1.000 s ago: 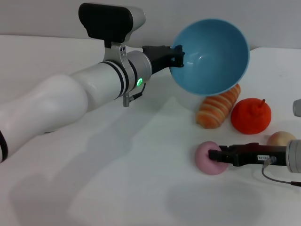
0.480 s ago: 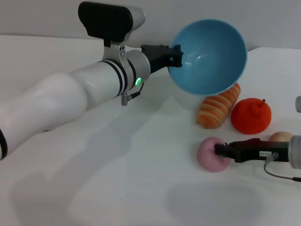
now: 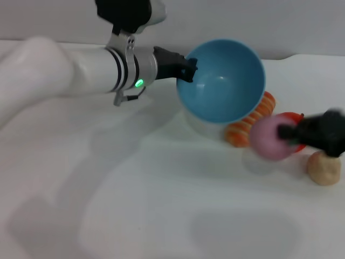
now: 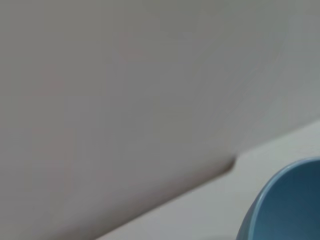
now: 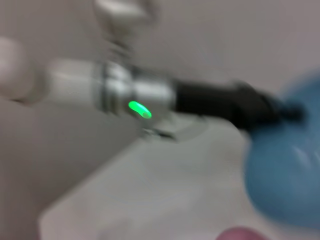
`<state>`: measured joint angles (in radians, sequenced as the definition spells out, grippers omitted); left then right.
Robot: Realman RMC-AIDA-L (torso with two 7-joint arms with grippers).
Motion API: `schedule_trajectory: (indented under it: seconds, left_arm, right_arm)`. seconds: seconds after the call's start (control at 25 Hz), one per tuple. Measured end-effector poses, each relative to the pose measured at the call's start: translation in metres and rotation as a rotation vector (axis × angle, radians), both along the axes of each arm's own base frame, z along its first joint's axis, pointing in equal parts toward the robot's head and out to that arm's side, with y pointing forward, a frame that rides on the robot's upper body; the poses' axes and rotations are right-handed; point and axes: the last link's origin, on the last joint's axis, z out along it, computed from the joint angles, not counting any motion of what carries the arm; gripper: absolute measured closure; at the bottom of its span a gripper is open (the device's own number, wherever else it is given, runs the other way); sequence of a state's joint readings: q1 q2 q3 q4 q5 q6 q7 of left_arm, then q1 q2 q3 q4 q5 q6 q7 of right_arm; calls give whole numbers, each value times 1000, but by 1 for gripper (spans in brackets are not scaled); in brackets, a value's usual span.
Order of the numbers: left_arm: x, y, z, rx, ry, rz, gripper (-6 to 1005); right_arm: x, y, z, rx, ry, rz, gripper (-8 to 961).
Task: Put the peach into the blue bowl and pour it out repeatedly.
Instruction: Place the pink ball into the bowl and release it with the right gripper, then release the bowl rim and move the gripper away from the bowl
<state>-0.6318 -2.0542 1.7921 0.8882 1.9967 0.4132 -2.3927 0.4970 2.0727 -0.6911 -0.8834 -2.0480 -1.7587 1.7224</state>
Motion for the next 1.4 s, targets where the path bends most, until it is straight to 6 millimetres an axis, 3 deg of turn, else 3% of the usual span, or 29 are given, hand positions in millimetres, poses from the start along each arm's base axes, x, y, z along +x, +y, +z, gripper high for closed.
schedule_trajectory:
  seconds: [0.16,0.28,0.44,0.84,1.0,1.28,1.4]
  left_arm:
    - [14,0,4,-149,52,-1,1000]
    - [28,-7,-1,-263,73,23,1000]
    - [34,-14,-10,-312,125,24,1000]
    - [41,-26,-24,-378,171,37,999]
    - [38,-28,-26,-383,174,43,999]
    - [30,-29,-26,-375,169,62,999]
    - [24,-30,-27,-363,171,68,1000]
  right_arm:
    - [-21,-2,40,95,27,72,908]
    - [-28,2,49,129,25,69,908]
    - [-26,11,41,128,8,36,909]
    - [-14,31,-8,49,-106,-55,893]
    - [-13,35,-21,42,-145,-58,814]
    - [-10,39,-23,66,-154,-77,676]
    - [-7,39,-20,89,-142,-97,510]
